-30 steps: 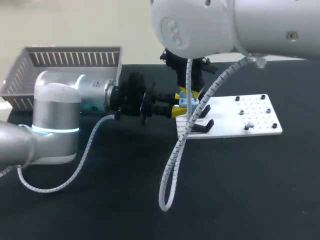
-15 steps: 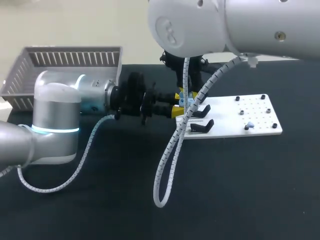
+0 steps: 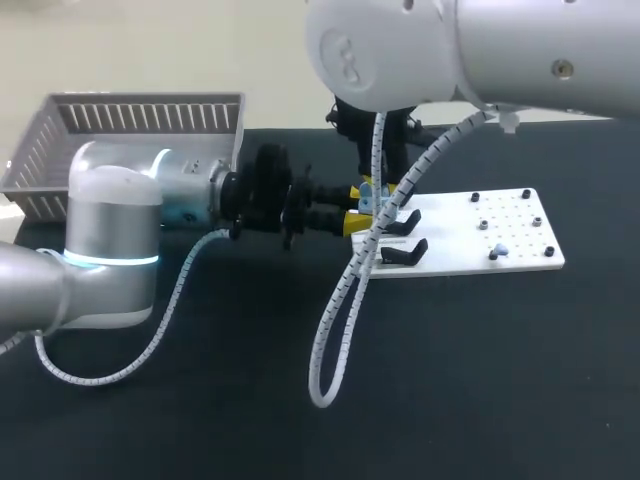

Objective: Pick up each earbud case from the left stands, insert the matching earbuds, close the lid, and place the case in the box.

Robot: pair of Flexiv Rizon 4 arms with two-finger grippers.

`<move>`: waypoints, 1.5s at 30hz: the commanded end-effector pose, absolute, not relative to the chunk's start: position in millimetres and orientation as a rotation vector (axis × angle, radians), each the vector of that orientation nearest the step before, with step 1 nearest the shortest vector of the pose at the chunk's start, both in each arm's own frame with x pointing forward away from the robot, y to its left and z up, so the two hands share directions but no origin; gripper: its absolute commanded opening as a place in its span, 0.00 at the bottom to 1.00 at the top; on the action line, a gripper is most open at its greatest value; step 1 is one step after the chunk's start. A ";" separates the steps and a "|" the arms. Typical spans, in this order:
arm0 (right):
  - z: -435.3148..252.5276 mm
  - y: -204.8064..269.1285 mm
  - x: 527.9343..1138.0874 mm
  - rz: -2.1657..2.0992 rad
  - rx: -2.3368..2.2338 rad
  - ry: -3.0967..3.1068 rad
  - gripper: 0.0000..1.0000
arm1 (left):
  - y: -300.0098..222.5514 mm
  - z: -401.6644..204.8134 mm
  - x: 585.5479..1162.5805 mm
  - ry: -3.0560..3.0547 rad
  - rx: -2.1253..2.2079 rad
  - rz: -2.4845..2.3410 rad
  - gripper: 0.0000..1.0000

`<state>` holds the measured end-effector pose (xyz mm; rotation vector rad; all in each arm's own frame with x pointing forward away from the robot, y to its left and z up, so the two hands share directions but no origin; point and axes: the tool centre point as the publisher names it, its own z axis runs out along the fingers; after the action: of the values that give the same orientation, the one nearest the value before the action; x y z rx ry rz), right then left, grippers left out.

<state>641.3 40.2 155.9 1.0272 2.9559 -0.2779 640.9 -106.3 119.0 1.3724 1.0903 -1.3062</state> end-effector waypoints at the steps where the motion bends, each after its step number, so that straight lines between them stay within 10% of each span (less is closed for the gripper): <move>1: 155.1 38.0 641.8 -0.273 1.027 2.954 0.00 | -105.8 118.1 640.5 1.088 1.370 -1.304 0.00; 10: 149.9 38.5 644.3 -0.255 1.023 2.967 0.00 | -105.8 118.1 640.5 1.088 1.370 -1.304 0.00; 15: 151.9 37.8 641.3 -0.206 1.004 2.983 0.84 | -105.8 118.1 640.5 1.088 1.370 -1.304 0.00; 17: 157.5 36.0 635.5 -0.156 0.992 2.990 1.00 | -105.8 118.1 640.5 1.088 1.370 -1.304 0.00; 33: 171.0 -37.0 580.4 0.304 0.489 2.883 1.00 | -105.8 118.1 640.5 1.088 1.370 -1.304 0.00; 40: 164.2 -66.7 576.7 0.378 0.545 2.806 0.53 | -105.8 118.1 640.5 1.088 1.370 -1.304 0.00; 45: 149.6 -81.1 579.3 0.352 0.544 2.801 0.56 | -105.8 118.1 640.5 1.088 1.370 -1.304 0.00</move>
<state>586.9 -63.6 157.3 0.6004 2.9219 -0.0144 641.6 -105.8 118.7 1.3729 1.0886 -1.3080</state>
